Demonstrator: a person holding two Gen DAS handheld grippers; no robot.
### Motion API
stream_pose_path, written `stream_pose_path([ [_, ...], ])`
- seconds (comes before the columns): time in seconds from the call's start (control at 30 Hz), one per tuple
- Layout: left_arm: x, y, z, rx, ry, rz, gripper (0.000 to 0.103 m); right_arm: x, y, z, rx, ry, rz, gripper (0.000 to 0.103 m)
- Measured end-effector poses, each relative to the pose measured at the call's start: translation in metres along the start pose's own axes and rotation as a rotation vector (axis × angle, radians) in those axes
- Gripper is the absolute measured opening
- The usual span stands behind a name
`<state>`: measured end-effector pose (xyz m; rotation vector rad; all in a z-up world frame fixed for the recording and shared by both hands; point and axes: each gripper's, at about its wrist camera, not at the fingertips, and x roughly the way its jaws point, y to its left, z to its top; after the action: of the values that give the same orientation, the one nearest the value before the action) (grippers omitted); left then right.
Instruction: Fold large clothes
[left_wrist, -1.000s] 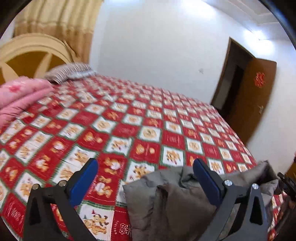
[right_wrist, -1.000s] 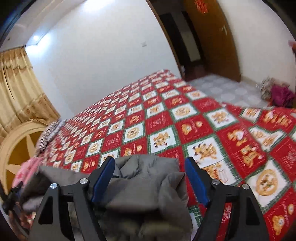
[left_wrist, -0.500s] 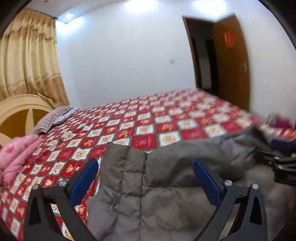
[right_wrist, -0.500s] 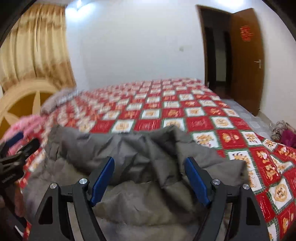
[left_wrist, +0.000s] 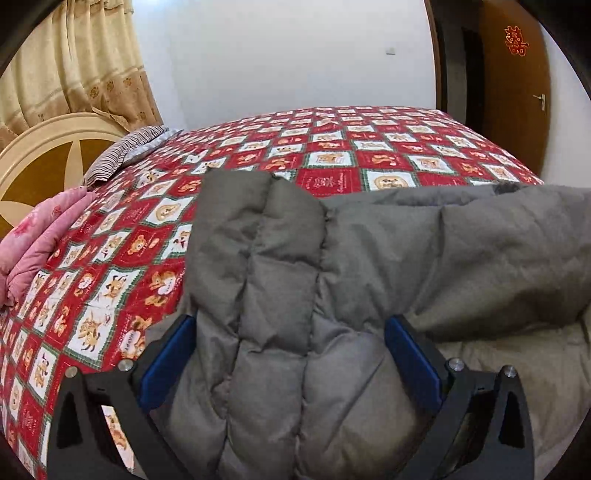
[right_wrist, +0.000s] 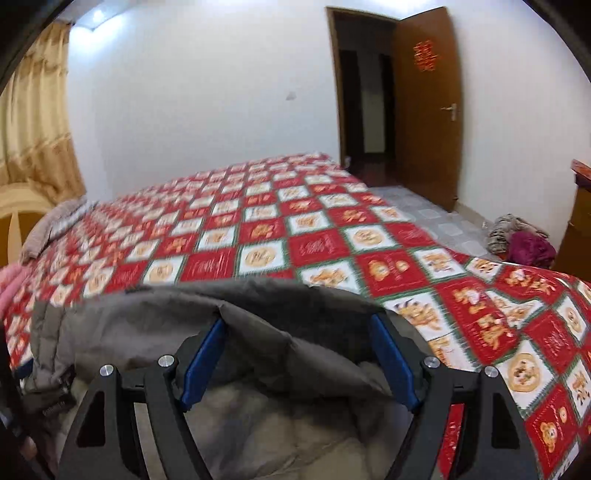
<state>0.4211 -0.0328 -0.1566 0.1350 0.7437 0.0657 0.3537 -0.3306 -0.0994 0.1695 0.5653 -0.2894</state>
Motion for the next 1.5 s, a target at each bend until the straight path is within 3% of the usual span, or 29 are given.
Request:
stream_pose_path([
  [0.1,-0.012,-0.002,0.007,-0.018,-0.008,-0.008,0.103,-0.02,0.001,0.007,0.039,-0.051,0.049,0.079],
  [0.17,-0.026,-0.001,0.013,-0.044,-0.054,-0.03,0.103,-0.032,0.016,0.009,0.014,-0.086,0.144,0.079],
  [0.27,-0.044,-0.014,0.023,-0.004,-0.152,-0.022,0.103,-0.012,0.055,0.004,-0.113,0.018,0.196,0.079],
  [0.37,-0.036,-0.031,0.023,0.076,-0.182,0.022,0.103,0.021,0.08,-0.009,-0.168,0.122,0.192,0.079],
  [0.43,-0.015,-0.036,0.016,0.102,-0.14,0.062,0.103,0.044,0.089,-0.02,-0.182,0.161,0.181,0.079],
  [0.5,0.008,-0.032,0.007,0.072,-0.068,0.053,0.103,0.057,0.093,-0.031,-0.194,0.172,0.173,0.079],
  [1.03,0.039,-0.035,-0.001,0.044,0.033,0.051,0.103,0.09,0.094,-0.057,-0.188,0.213,0.177,0.082],
  [1.5,0.048,-0.036,-0.003,0.045,0.076,0.048,0.103,0.11,0.107,-0.063,-0.264,0.294,0.11,0.085],
])
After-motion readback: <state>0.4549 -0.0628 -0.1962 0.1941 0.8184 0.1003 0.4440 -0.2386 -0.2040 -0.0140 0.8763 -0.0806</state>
